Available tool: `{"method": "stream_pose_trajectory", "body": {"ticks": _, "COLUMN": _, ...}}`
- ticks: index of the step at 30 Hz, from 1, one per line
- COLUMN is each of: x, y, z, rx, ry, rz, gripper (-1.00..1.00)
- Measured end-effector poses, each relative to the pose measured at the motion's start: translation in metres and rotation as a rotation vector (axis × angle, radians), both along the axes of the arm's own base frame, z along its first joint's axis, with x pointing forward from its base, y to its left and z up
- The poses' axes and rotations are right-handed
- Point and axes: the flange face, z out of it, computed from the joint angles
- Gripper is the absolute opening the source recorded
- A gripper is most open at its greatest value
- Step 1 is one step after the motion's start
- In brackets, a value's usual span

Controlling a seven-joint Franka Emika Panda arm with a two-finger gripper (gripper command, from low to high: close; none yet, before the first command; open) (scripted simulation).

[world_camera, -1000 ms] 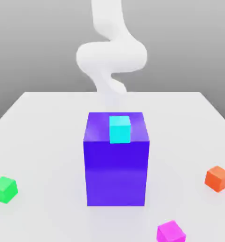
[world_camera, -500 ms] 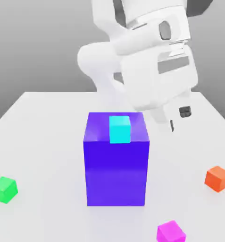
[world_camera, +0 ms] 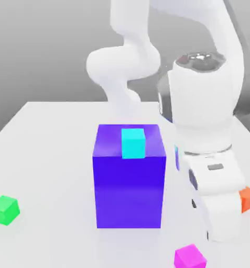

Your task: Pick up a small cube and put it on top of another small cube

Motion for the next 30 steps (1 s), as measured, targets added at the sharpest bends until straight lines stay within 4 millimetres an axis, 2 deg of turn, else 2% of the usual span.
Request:
{"method": "stream_pose_trajectory", "body": {"ticks": 5, "x": -0.009, "y": 0.004, "z": -0.049, "rx": -0.084, "ry": 0.023, "rz": 0.192, "gripper": 0.0}}
{"method": "stream_pose_trajectory", "body": {"ticks": 8, "x": -0.009, "y": 0.005, "z": -0.09, "rx": -0.094, "ry": 0.025, "rz": 0.214, "gripper": 0.0}}
{"method": "stream_pose_trajectory", "body": {"ticks": 9, "x": -0.009, "y": 0.005, "z": -0.104, "rx": -0.094, "ry": 0.026, "rz": 0.215, "gripper": -1.0}}
{"method": "stream_pose_trajectory", "body": {"ticks": 14, "x": -0.01, "y": 0.005, "z": -0.105, "rx": -0.094, "ry": 0.029, "rz": 0.215, "gripper": -1.0}}
{"method": "stream_pose_trajectory", "body": {"ticks": 15, "x": -0.012, "y": 0.005, "z": -0.112, "rx": -0.098, "ry": 0.053, "rz": 0.228, "gripper": -1.0}}
{"method": "stream_pose_trajectory", "body": {"ticks": 16, "x": -0.011, "y": 0.005, "z": -0.107, "rx": -0.096, "ry": 0.04, "rz": 0.223, "gripper": -1.0}}
{"method": "stream_pose_trajectory", "body": {"ticks": 20, "x": -0.01, "y": 0.005, "z": -0.059, "rx": -0.097, "ry": 0.027, "rz": 0.221, "gripper": -1.0}}
{"method": "stream_pose_trajectory", "body": {"ticks": 21, "x": -0.007, "y": -0.001, "z": -0.052, "rx": -0.114, "ry": 0.012, "rz": 0.225, "gripper": -1.0}}
{"method": "stream_pose_trajectory", "body": {"ticks": 25, "x": 0.003, "y": -0.097, "z": -0.031, "rx": -0.143, "ry": 0.001, "rz": 0.035, "gripper": -1.0}}
{"method": "stream_pose_trajectory", "body": {"ticks": 28, "x": -0.006, "y": -0.172, "z": -0.021, "rx": -0.146, "ry": 0.01, "rz": -0.134, "gripper": -1.0}}
{"method": "stream_pose_trajectory", "body": {"ticks": 30, "x": -0.019, "y": -0.222, "z": -0.015, "rx": -0.145, "ry": 0.017, "rz": -0.254, "gripper": -1.0}}
